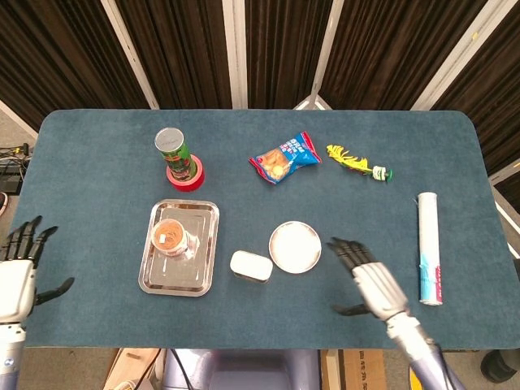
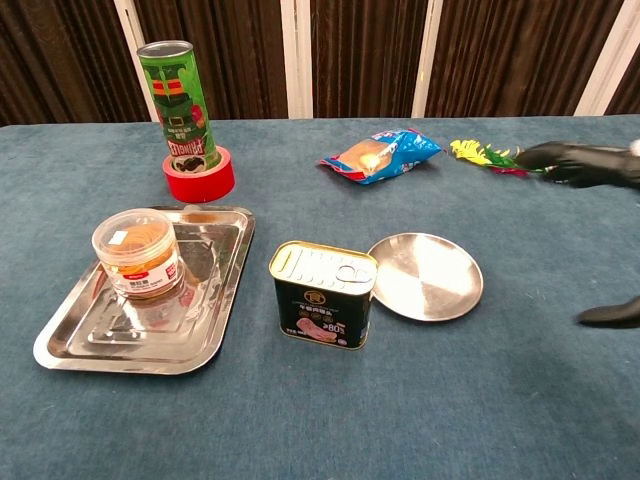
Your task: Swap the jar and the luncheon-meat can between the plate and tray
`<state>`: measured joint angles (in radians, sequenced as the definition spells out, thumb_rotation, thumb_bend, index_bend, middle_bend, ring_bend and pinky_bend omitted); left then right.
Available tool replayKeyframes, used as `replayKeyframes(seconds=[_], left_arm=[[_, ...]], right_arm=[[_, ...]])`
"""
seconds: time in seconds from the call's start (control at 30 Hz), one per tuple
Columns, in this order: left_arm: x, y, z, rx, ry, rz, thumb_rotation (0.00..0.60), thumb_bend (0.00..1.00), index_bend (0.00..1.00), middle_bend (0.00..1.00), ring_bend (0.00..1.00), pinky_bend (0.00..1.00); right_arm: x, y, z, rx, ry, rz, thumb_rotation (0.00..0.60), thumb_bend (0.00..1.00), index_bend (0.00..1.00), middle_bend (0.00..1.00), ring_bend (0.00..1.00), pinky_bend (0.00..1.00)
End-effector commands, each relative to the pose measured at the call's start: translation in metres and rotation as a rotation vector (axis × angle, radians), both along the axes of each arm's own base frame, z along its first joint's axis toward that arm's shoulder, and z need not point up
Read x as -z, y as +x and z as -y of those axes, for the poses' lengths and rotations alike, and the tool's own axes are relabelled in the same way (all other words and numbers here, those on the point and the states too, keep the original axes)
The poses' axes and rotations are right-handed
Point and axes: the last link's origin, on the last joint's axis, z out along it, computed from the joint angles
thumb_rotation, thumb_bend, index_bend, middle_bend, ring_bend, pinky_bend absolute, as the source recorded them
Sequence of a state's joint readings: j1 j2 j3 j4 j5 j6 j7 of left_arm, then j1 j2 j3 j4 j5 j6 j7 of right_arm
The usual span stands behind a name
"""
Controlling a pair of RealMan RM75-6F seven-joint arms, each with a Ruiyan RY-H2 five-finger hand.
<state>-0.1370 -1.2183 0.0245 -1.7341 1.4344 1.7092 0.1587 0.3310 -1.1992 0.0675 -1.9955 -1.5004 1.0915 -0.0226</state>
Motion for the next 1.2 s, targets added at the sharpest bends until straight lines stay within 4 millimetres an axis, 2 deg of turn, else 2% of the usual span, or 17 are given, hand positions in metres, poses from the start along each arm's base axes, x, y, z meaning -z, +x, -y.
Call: replayKeyframes(seconds=[0.03, 0.2, 0.4, 0.63, 0.83, 0.93, 1.07, 1.2], left_arm=[[-0.003, -0.003, 0.003, -0.013, 0.034, -0.016, 0.6, 0.13, 0.17, 0.0, 0.0, 0.09], [-0.004, -0.006, 0.002, -0.025, 0.042, -0.011, 0.6, 0.13, 0.17, 0.0, 0.0, 0.08], [-0.008, -0.007, 0.002, -0.027, 0.076, -0.012, 0.6, 0.13, 0.17, 0.0, 0.0, 0.08], [-0.01, -0.007, 0.003, -0.025, 0.078, 0.003, 0.6, 0.13, 0.17, 0.0, 0.0, 0.08], [-0.011, -0.009, 0.001, -0.033, 0.094, 0.007, 0.6, 0.13, 0.18, 0.0, 0.0, 0.08], [-0.012, -0.009, 0.001, -0.031, 0.102, 0.016, 0.6, 0.13, 0.18, 0.0, 0.0, 0.08], [-0.013, -0.01, 0.0, -0.036, 0.114, 0.023, 0.6, 0.13, 0.19, 0.0, 0.0, 0.08], [-0.013, -0.01, 0.0, -0.036, 0.117, 0.033, 0.6, 0.15, 0.2, 0.0, 0.0, 0.08]], right_arm=[[0.018, 0.054, 0.013, -0.057, 0.133, 0.095, 0.6, 0.0, 0.0, 0.0, 0.0, 0.0], [0.04, 0.084, 0.03, -0.054, 0.153, 0.081, 0.6, 0.0, 0.0, 0.0, 0.0, 0.0], [0.068, 0.101, 0.045, -0.002, 0.172, 0.044, 0.6, 0.0, 0.0, 0.0, 0.0, 0.0], [0.094, 0.106, 0.052, 0.036, 0.17, -0.007, 0.6, 0.0, 0.0, 0.01, 0.02, 0.0], [0.105, 0.108, 0.058, 0.061, 0.148, -0.005, 0.6, 0.0, 0.0, 0.05, 0.03, 0.0], [0.111, 0.107, 0.062, 0.072, 0.123, -0.014, 0.6, 0.0, 0.04, 0.1, 0.09, 0.0], [0.116, 0.104, 0.063, 0.083, 0.082, -0.032, 0.6, 0.0, 0.15, 0.23, 0.23, 0.0], [0.122, 0.102, 0.061, 0.099, 0.07, -0.026, 0.6, 0.0, 0.2, 0.28, 0.27, 0.0]])
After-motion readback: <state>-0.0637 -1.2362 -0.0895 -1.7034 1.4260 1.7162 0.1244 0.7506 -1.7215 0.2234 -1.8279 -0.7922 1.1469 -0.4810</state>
